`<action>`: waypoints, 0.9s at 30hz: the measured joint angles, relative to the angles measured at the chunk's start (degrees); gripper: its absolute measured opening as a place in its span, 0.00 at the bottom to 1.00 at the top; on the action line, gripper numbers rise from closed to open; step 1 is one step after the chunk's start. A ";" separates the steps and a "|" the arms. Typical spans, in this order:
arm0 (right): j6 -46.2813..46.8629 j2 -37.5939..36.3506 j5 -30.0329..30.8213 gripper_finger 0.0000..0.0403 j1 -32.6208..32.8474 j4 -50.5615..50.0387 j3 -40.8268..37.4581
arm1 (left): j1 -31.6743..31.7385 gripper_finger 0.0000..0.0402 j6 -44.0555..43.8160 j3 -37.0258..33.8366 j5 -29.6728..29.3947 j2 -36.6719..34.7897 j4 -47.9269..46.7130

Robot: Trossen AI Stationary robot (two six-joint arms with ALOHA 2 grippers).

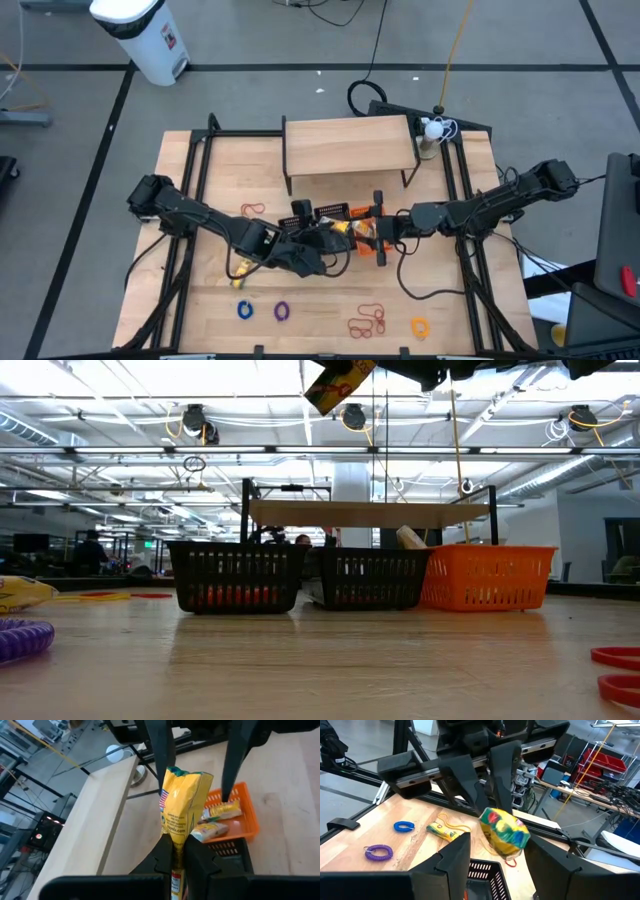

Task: Pick & Place Office Desk Supplies
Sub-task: Put the yellow crayon bag into the orange bin

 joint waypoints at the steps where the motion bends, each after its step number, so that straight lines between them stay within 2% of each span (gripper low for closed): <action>1: 0.00 0.00 -0.02 0.42 0.00 0.08 0.00 | 0.00 0.05 0.06 0.00 0.03 0.02 -0.11; 12: 0.25 0.00 -0.07 0.40 0.04 0.15 0.00 | 0.16 0.05 -0.07 0.00 2.11 0.02 -0.22; 17: 1.08 0.00 -0.14 0.28 0.02 0.04 0.00 | 0.70 0.05 -0.16 0.00 3.70 0.02 -0.28; 21: 1.40 0.00 -0.08 0.08 0.02 -0.71 0.00 | 1.08 0.06 -1.64 0.00 4.03 0.02 -0.40; 27: 0.82 -0.04 3.24 0.06 0.07 -2.40 0.02 | 1.42 0.17 -2.96 0.00 3.92 0.02 -1.23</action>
